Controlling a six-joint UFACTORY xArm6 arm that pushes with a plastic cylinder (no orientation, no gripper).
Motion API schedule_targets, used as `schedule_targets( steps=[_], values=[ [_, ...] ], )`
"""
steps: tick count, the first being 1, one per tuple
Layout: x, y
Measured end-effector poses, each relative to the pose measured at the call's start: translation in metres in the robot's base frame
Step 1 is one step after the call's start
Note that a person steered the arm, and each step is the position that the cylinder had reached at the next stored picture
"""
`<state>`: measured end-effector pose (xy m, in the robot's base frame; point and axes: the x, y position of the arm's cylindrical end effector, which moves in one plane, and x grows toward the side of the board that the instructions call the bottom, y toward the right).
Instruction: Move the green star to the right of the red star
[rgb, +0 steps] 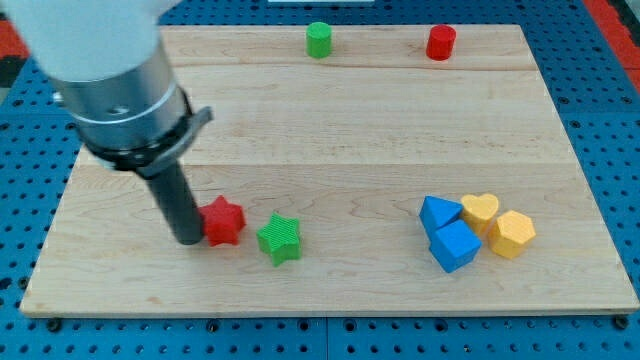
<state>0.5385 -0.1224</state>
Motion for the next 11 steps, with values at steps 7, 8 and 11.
schedule_targets(
  steps=[7, 8, 11],
  values=[
    [-0.023, 0.11],
    [-0.046, 0.125],
    [-0.024, 0.078]
  ],
)
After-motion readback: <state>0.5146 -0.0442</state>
